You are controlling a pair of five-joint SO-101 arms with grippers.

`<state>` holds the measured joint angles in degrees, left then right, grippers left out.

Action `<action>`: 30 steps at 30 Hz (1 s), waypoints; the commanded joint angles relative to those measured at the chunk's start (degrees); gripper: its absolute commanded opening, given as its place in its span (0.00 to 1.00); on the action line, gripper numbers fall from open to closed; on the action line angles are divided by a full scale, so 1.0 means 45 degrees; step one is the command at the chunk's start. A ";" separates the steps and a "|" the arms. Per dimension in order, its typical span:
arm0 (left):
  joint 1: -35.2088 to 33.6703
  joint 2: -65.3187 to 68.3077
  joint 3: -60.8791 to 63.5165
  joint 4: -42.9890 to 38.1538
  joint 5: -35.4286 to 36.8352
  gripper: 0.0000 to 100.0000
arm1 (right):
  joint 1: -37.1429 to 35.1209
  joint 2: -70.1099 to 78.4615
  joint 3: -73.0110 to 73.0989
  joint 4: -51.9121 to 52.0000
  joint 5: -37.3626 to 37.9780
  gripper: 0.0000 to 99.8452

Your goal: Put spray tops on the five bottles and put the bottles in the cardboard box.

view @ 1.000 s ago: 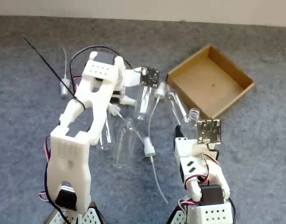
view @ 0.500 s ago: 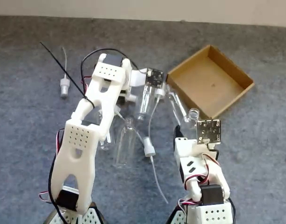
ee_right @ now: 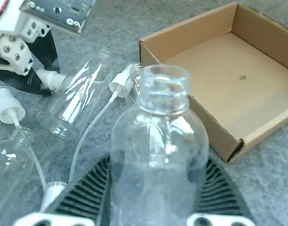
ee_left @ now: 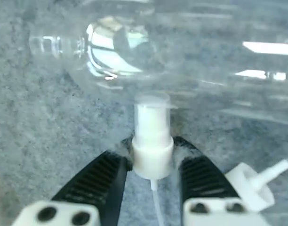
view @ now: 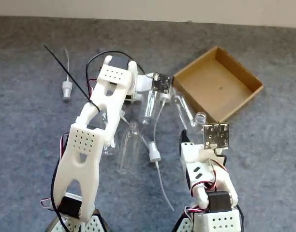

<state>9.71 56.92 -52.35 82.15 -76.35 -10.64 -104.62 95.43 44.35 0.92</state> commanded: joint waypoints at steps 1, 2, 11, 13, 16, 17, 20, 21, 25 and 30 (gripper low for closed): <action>-0.0342 -0.0166 -0.0869 0.0293 -0.0449 0.01 | -0.0107 -0.0166 0.0166 -0.0342 -0.0020 0.13; -0.0459 -0.0166 -0.1104 0.0293 -0.0430 0.01 | -0.0127 -0.0166 0.0166 -0.0342 -0.0020 0.13; -0.0615 -0.0068 -0.5753 0.2364 0.2969 0.01 | -0.1788 -0.0166 0.0166 -0.0342 -0.0078 0.13; -0.0615 -0.0068 -0.6730 0.2305 0.4317 0.01 | -0.1983 -0.0166 0.0166 -0.0342 -0.0059 0.13; -0.0615 -0.0068 -0.7785 0.2266 0.5665 0.01 | -0.2569 -0.0166 0.0166 -0.0342 -0.0059 0.13; -0.0615 -0.0068 -0.8137 0.2266 0.5978 0.01 | -0.2764 -0.0166 0.0166 -0.0342 -0.0078 0.13; -0.0518 -0.0068 -0.9426 0.2344 0.7385 0.01 | -0.3292 -0.0166 0.0166 -0.0381 -0.0098 0.13; -0.0498 -0.0127 -0.9641 0.2344 0.8205 0.01 | -0.3370 -0.0166 0.0166 -0.0615 -0.0098 0.13; -0.0420 -0.0596 -0.9543 0.2364 1.1897 0.01 | -0.3448 -0.0166 0.0772 -0.2549 -0.0098 0.13; -0.0440 -0.1377 -0.9543 0.2383 1.5062 0.01 | -0.3585 -0.0166 0.2217 -0.4366 -0.0059 0.13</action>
<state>7.34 57.10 -92.53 92.53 -19.91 -25.49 -104.62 95.43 29.05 0.92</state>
